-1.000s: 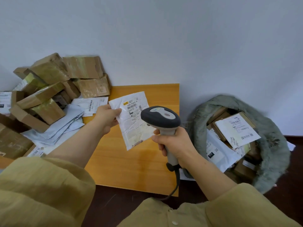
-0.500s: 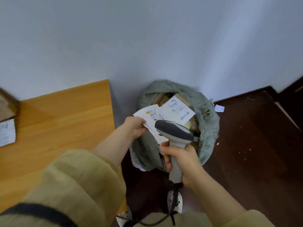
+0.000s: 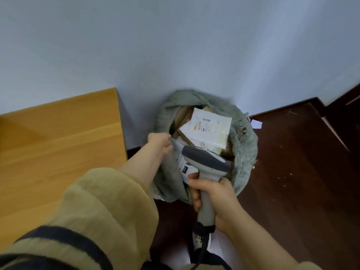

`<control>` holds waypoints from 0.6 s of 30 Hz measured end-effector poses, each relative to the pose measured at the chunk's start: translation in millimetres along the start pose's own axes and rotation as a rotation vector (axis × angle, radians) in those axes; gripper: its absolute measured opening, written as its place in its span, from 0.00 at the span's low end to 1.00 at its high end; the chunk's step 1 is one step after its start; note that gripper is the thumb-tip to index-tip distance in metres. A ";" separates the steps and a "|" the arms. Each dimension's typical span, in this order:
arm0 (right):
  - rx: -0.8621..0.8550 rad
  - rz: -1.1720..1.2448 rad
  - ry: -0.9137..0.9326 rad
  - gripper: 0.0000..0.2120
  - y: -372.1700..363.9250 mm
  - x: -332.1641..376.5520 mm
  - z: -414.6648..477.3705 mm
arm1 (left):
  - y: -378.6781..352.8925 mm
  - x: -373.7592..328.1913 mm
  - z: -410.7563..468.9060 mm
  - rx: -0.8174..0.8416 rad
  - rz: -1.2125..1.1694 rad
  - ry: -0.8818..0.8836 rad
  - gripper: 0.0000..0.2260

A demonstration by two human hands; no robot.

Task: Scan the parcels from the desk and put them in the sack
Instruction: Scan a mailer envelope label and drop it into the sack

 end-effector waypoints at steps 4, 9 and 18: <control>0.173 -0.027 -0.062 0.01 -80.0 0.4 -3.2 | 71.6 -50.3 -28.3 -0.040 0.291 -0.228 0.22; 0.387 -0.110 -0.156 0.01 -199.7 -18.9 -18.8 | 217.6 -94.3 -49.3 -0.236 0.521 -0.399 0.21; 0.660 -0.331 -0.177 0.01 -397.3 -63.6 -54.5 | 521.0 -139.4 -91.3 -0.802 0.462 -0.424 0.22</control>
Point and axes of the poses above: each hand's wrist, its own z-axis towards the middle knuckle, its own y-axis out of the back of the hand, x = y × z, the point moved 7 cm from there along z, towards the middle knuckle, and after that the axes turned 7 degrees about -z, right-handed, at the moved point
